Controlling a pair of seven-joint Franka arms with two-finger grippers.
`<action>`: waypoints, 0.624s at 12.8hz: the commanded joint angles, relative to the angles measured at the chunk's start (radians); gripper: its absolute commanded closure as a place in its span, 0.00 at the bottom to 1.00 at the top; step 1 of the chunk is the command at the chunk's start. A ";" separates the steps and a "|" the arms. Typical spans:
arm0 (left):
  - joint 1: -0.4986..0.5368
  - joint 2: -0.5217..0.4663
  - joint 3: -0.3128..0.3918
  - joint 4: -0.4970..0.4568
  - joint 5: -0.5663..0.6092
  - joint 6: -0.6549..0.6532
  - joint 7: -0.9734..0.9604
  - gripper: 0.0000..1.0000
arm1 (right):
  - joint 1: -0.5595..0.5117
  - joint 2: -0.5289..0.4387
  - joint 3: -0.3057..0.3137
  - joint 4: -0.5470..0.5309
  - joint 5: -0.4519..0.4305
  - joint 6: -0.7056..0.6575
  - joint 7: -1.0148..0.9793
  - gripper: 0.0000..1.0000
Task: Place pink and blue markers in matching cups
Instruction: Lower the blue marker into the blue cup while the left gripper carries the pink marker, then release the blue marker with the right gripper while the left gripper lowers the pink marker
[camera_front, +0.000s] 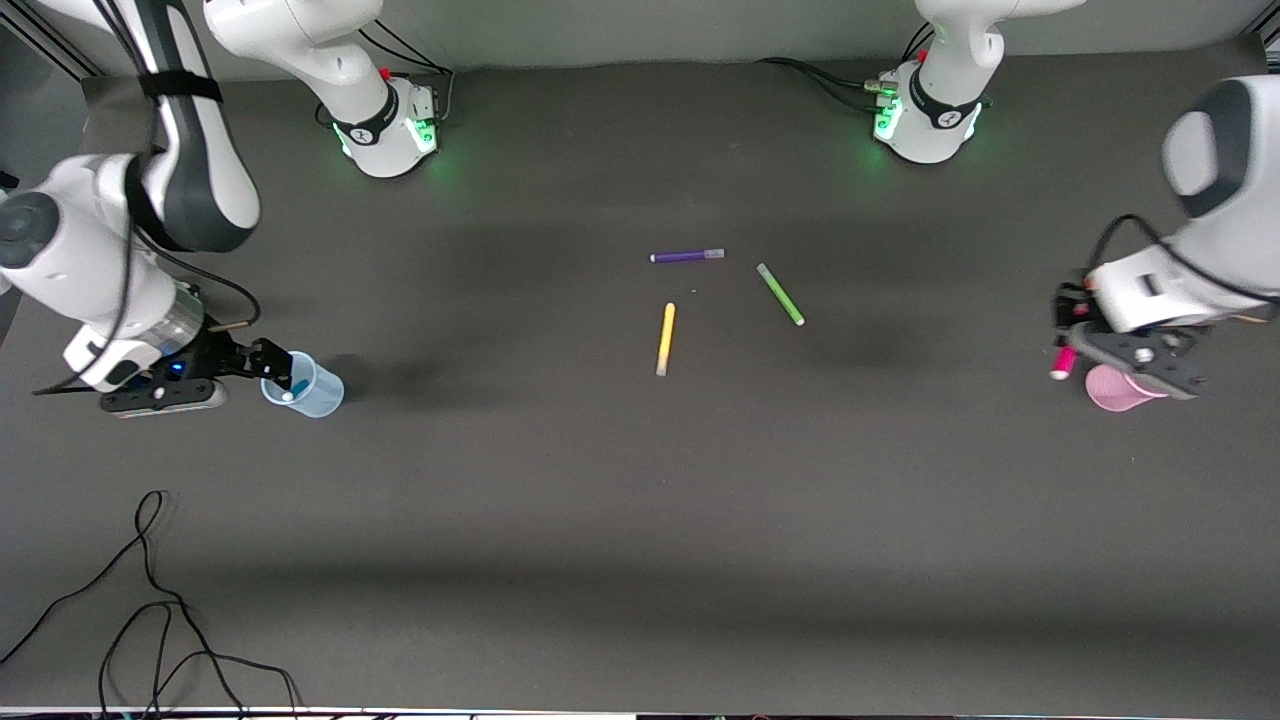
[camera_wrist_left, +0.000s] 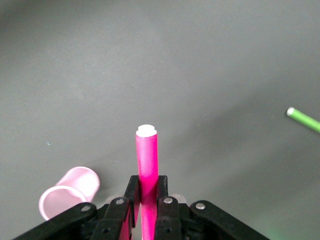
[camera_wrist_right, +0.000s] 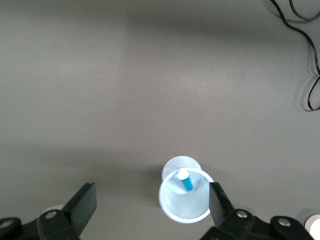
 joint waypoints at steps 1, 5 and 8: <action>0.111 -0.013 -0.013 -0.014 -0.073 0.021 0.290 1.00 | 0.006 -0.029 0.048 0.160 0.022 -0.202 0.008 0.00; 0.280 0.026 -0.013 -0.094 -0.246 0.120 0.809 1.00 | 0.004 -0.122 0.082 0.276 0.020 -0.391 0.076 0.00; 0.395 0.144 -0.013 -0.097 -0.440 0.150 1.180 1.00 | -0.023 -0.141 0.098 0.300 0.017 -0.394 0.082 0.00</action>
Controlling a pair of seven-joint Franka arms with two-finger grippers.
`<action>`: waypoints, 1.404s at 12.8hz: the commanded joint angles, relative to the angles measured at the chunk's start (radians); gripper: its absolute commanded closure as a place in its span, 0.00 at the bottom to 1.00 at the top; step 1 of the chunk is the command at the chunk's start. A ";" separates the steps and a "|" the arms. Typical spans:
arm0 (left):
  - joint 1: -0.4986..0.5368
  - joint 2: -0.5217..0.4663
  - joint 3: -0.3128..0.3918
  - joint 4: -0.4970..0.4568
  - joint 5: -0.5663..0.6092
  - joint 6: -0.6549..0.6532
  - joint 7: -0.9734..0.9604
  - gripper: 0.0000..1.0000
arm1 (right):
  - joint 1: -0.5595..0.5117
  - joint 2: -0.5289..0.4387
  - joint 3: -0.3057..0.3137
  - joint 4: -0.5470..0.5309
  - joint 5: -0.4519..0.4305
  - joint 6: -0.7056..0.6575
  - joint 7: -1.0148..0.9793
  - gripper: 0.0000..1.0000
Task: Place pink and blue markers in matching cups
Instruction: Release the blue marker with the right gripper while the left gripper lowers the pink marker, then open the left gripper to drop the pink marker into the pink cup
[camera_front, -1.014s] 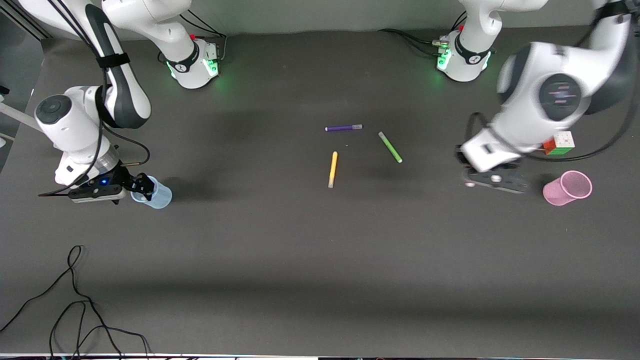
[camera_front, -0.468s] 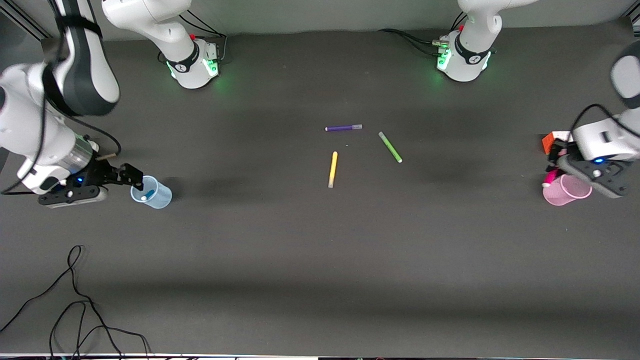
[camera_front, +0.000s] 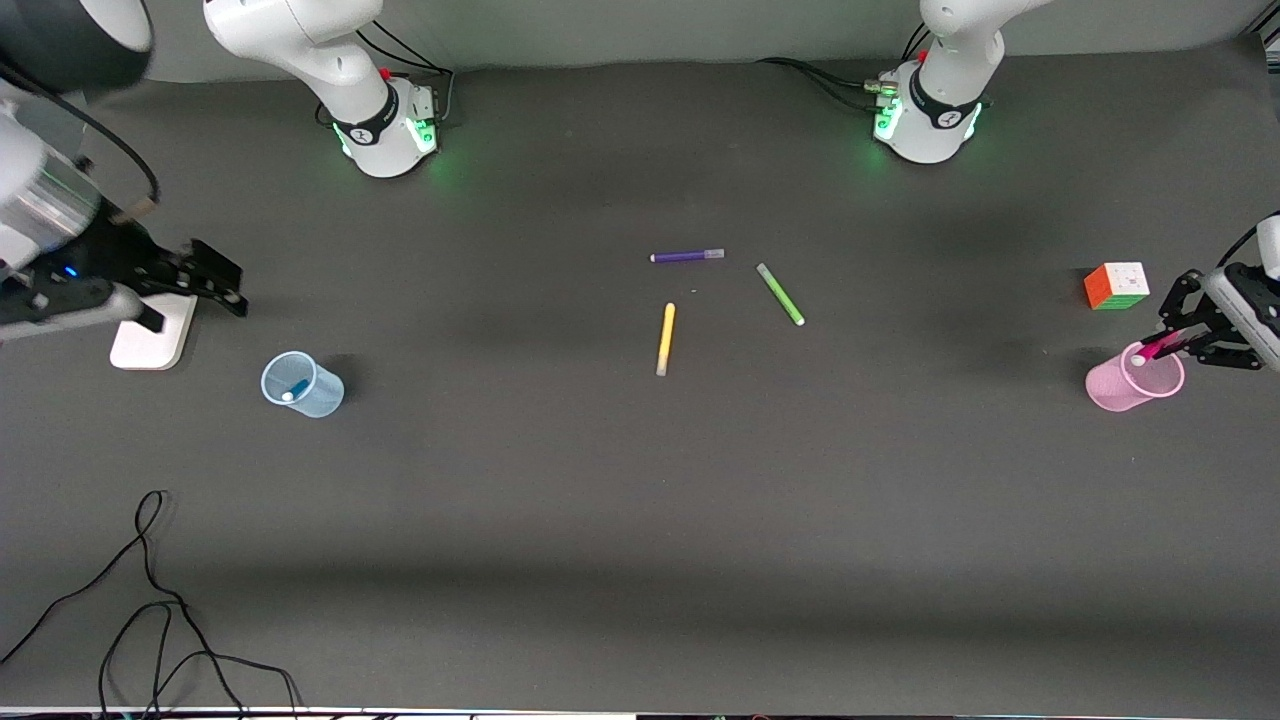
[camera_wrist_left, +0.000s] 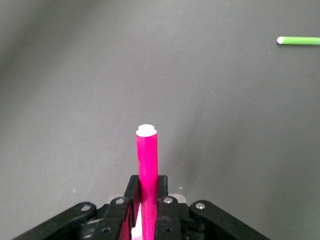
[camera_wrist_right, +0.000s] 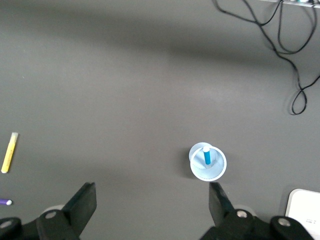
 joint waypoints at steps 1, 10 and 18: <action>0.093 0.106 -0.015 0.002 -0.138 0.031 0.280 1.00 | -0.028 0.015 0.026 0.027 0.010 -0.014 0.024 0.00; 0.220 0.289 -0.018 0.041 -0.418 0.049 0.785 1.00 | -0.022 0.012 0.034 0.012 0.011 -0.074 0.090 0.00; 0.210 0.242 -0.025 0.090 -0.409 0.003 0.524 0.00 | -0.024 0.026 0.041 0.057 -0.006 -0.075 0.081 0.00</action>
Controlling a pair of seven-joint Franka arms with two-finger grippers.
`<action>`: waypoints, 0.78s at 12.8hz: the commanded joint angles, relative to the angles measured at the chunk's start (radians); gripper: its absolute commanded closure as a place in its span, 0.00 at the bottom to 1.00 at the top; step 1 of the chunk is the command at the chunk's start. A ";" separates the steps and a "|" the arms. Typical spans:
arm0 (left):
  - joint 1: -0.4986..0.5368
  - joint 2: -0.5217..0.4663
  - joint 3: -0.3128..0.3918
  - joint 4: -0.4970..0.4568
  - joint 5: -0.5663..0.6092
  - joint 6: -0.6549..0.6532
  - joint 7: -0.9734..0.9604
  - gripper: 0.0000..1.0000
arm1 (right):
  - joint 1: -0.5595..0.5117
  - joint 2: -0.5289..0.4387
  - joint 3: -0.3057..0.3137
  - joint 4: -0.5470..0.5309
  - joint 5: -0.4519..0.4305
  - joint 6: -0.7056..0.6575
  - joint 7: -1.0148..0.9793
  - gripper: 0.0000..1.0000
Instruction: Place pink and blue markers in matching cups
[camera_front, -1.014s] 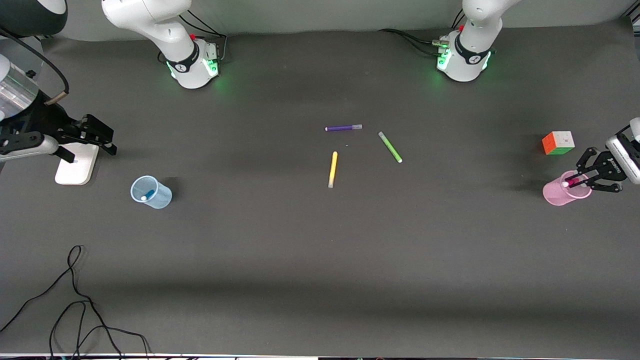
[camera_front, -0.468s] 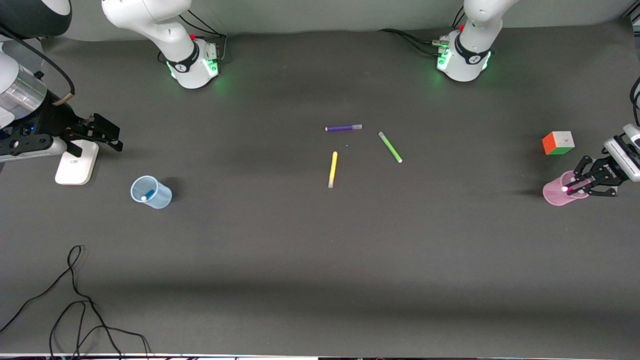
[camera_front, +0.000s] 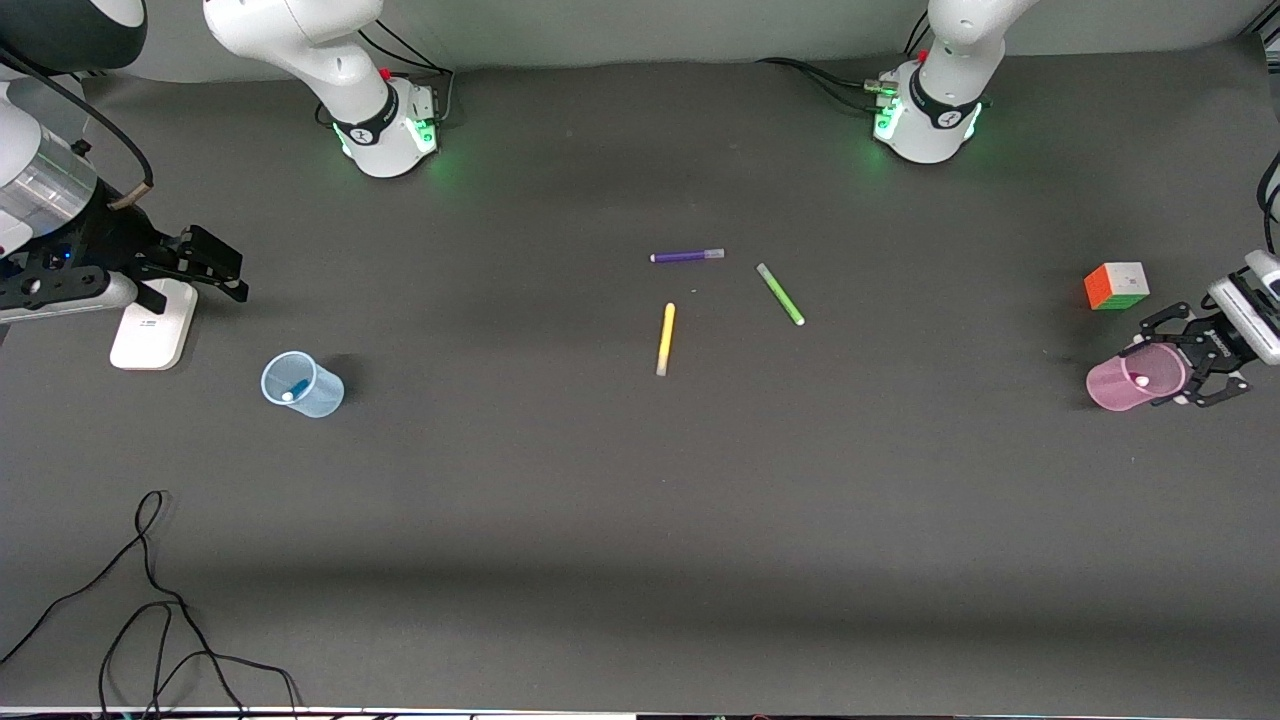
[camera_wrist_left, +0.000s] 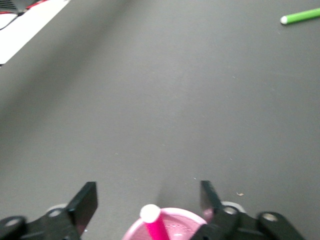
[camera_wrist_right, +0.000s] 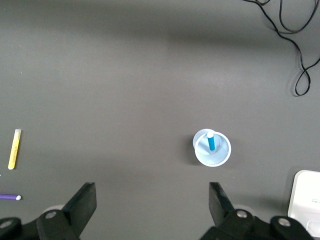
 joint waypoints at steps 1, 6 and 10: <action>-0.039 -0.096 -0.013 0.046 0.046 -0.036 -0.313 0.00 | -0.004 0.017 0.006 0.046 -0.005 -0.019 0.018 0.00; -0.235 -0.343 -0.015 0.054 0.385 -0.098 -1.203 0.00 | -0.002 0.017 0.011 0.043 0.006 -0.022 0.027 0.00; -0.436 -0.385 -0.016 0.173 0.637 -0.268 -1.847 0.00 | -0.001 0.020 0.011 0.052 -0.004 -0.078 0.030 0.00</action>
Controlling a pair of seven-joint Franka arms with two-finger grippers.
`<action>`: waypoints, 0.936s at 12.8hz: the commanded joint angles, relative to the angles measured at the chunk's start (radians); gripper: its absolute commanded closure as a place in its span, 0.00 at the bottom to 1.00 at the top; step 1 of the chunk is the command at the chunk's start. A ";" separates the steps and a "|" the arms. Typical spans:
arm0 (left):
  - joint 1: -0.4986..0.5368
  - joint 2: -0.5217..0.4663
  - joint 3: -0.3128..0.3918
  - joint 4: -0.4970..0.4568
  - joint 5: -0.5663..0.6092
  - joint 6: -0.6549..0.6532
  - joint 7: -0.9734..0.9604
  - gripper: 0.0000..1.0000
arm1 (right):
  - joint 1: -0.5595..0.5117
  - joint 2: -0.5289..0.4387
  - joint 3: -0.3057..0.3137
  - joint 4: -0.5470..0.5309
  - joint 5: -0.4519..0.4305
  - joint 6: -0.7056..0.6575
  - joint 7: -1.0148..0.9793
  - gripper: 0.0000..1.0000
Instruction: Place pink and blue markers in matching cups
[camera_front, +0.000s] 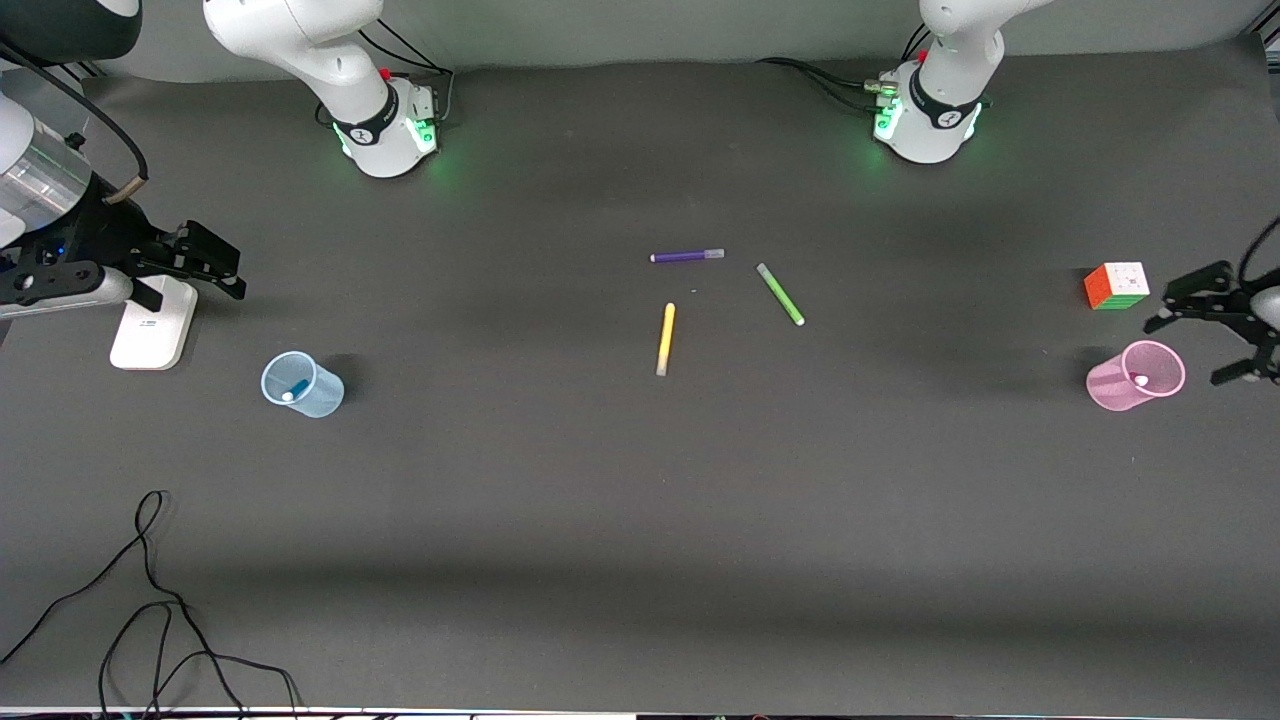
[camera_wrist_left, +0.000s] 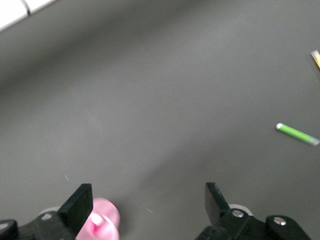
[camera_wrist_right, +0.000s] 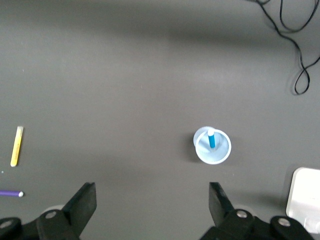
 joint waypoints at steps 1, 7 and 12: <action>-0.135 0.005 0.014 0.102 0.141 -0.133 -0.479 0.00 | -0.003 0.011 0.004 0.026 -0.004 -0.033 0.028 0.00; -0.301 0.003 0.012 0.150 0.248 -0.235 -0.853 0.00 | -0.003 0.009 0.004 0.024 -0.002 -0.083 0.082 0.00; -0.372 -0.001 0.008 0.150 0.324 -0.279 -0.939 0.00 | -0.003 0.014 0.003 0.023 -0.002 -0.082 0.082 0.00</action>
